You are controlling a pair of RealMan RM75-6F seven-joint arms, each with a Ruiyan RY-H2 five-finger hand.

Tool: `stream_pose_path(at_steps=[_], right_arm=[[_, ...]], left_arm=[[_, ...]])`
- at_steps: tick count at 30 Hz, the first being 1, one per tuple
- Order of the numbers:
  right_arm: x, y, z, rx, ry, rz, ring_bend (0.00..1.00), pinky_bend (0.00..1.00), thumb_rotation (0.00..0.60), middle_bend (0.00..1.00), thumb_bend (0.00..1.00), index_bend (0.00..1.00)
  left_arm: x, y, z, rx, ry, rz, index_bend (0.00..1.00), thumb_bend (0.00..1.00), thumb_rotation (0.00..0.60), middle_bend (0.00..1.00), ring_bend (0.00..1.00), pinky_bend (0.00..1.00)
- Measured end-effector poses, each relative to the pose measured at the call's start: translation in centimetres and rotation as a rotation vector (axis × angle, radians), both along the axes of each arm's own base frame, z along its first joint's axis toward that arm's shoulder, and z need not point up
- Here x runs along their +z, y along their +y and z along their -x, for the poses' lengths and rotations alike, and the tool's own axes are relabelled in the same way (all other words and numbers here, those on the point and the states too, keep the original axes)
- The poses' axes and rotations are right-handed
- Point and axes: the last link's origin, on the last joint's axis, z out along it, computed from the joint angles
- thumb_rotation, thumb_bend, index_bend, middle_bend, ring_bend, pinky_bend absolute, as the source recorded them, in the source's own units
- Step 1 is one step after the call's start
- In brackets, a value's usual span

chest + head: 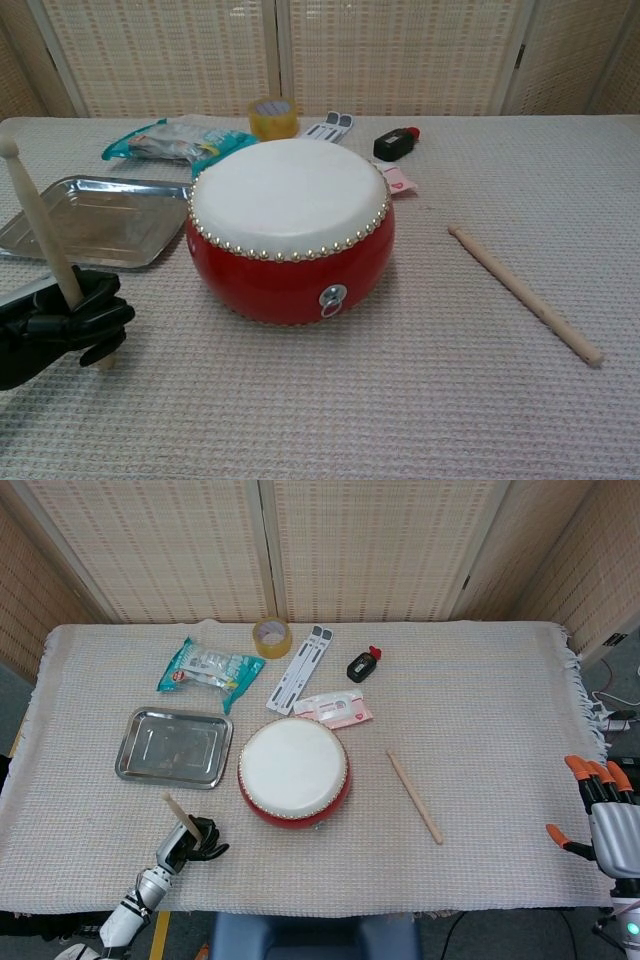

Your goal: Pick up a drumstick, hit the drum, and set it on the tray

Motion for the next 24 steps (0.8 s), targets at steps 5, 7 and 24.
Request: stream_pose_path(at_steps=[5, 7, 24], right_arm=[[-0.02, 0.0, -0.01, 0.0, 0.0, 0.0, 0.0, 0.03, 0.6, 0.08, 0.18, 0.0], [-0.03, -0.01, -0.02, 0.0, 0.0, 0.0, 0.0, 0.03, 0.6, 0.08, 0.18, 0.0], [-0.08, 0.02, -0.06, 0.001, 0.0, 0.001, 0.0, 0.03, 0.6, 0.08, 0.18, 0.0]], left_arm=[[-0.2, -0.13, 0.12, -0.007, 0.016, -0.001, 0.91, 0.19, 0.6, 0.96, 0.93, 0.88], [-0.27, -0.22, 0.16, -0.014, 0.024, 0.0, 0.91, 0.19, 0.6, 0.97, 0.93, 0.88], [-0.62, -0.22, 0.25, -0.027, 0.06, -0.014, 1.0, 0.24, 0.6, 1.0, 1.0, 0.99]])
